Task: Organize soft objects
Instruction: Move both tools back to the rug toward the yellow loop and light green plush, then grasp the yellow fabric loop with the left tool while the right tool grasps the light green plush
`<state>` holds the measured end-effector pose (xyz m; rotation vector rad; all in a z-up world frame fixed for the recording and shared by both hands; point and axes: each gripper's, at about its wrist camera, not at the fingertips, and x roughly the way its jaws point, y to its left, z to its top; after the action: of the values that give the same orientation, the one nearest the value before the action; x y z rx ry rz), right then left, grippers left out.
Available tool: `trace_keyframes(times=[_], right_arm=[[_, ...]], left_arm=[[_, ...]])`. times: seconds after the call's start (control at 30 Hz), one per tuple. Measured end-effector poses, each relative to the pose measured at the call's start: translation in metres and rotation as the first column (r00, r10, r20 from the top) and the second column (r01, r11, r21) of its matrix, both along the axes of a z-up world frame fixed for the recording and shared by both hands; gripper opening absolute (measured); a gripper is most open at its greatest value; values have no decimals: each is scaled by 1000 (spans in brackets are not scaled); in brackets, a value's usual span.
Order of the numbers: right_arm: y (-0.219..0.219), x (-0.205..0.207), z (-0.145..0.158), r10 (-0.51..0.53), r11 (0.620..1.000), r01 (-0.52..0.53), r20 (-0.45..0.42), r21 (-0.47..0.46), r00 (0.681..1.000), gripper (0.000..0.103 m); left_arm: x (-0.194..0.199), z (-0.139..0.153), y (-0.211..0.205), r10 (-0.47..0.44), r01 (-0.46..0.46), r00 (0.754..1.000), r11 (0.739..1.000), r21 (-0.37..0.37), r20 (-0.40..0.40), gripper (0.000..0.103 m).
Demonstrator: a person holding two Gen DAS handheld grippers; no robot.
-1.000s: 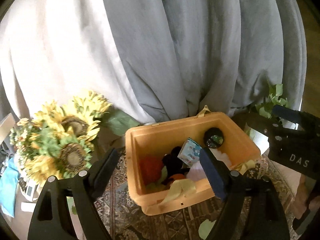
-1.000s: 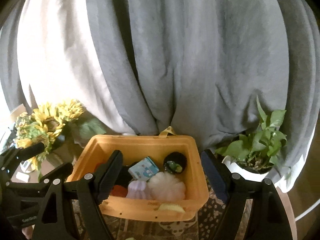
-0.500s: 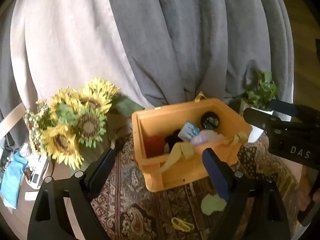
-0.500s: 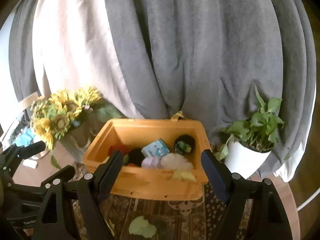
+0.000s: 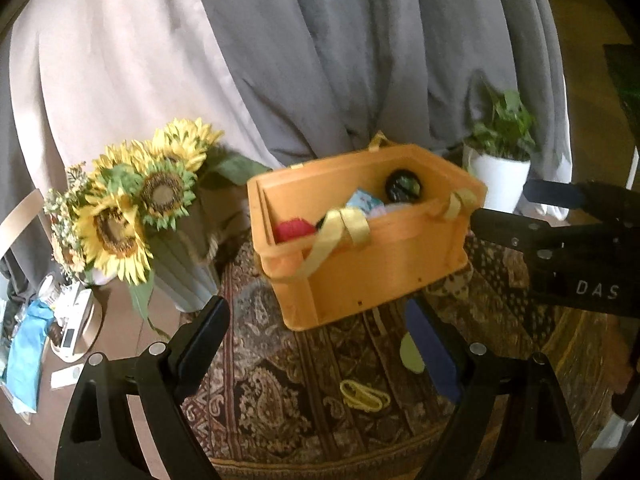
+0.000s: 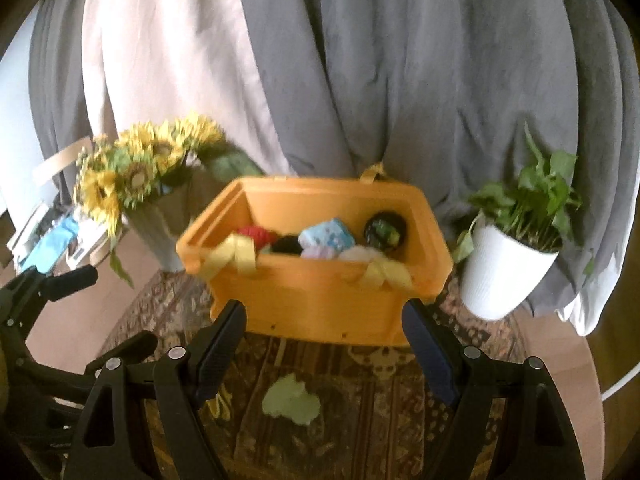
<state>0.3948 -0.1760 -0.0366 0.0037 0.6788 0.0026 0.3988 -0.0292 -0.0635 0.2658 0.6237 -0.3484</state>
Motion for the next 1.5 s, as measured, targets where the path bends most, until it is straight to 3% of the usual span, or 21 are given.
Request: trace_keyframes(times=[0.4,0.8,1.23,1.5], right_arm=[[2,0,-42,54,998,-55,-170,-2,984,81],[6,18,-91,110,994,-103,-342,39,933,81],[14,28,-123,167,986,-164,-425,43,890,81],[19,40,-142,200,978,-205,-464,38,863,81]], left_arm=[[-9,-35,-8,-59,63,993,997,41,-103,90],[-2,-79,-11,-97,115,967,992,61,-234,90],[1,-105,-19,-160,188,964,974,123,-213,96],[11,-124,-25,-187,222,952,967,128,-242,96]])
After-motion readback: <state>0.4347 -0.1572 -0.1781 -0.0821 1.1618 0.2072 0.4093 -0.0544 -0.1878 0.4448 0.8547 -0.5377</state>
